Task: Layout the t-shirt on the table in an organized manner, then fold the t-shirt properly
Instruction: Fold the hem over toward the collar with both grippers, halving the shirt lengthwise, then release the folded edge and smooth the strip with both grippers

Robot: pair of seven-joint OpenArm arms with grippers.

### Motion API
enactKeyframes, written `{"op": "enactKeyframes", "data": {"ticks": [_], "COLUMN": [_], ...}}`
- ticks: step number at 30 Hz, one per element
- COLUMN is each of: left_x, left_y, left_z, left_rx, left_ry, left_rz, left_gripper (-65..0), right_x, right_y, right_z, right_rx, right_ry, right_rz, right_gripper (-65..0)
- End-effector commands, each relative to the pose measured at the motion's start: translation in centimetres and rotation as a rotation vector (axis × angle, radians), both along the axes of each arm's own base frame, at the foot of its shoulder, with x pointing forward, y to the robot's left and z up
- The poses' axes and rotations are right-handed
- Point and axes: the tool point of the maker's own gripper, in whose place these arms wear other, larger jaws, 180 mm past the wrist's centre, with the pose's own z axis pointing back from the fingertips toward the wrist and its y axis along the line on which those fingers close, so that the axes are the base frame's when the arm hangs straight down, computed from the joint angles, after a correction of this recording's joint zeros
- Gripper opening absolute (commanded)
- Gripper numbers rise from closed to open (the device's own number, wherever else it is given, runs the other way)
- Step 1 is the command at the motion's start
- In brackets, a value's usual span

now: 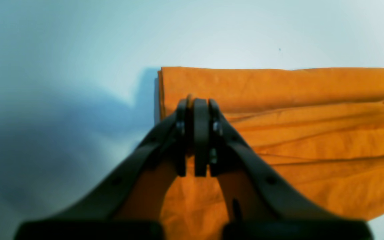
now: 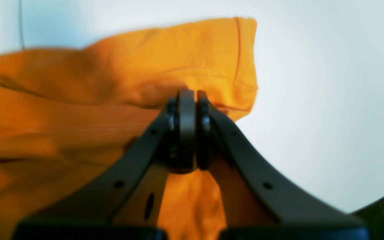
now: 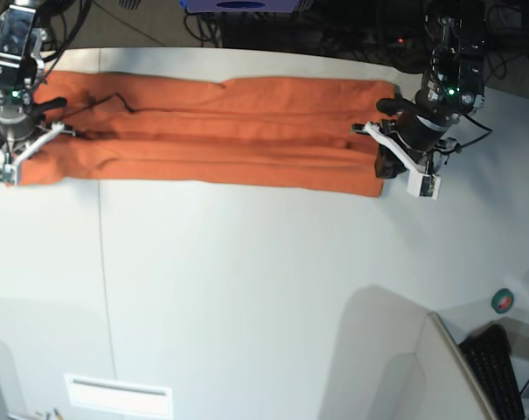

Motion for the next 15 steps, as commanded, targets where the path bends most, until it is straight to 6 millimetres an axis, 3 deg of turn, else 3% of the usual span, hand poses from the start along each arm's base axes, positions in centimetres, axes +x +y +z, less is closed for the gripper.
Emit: {"op": "enactKeyframes", "data": {"ticks": [1, 15], "left_x": [0.7, -0.6], "left_y": [0.2, 0.3], "left_z": [1.1, 0.1], "left_rx": [0.003, 0.003], "left_ry": [-0.044, -0.007], "left_rz": [-0.001, 0.0], "left_gripper": [-65.0, -65.0], "right_x": [1.0, 0.5], "right_y": [-0.4, -0.3], "right_z": [1.3, 0.5], "right_rx": [-0.02, -0.008], "right_ry": [-0.051, -0.021], "right_rz": [0.005, -0.009], "right_gripper": [-65.0, -65.0]}}
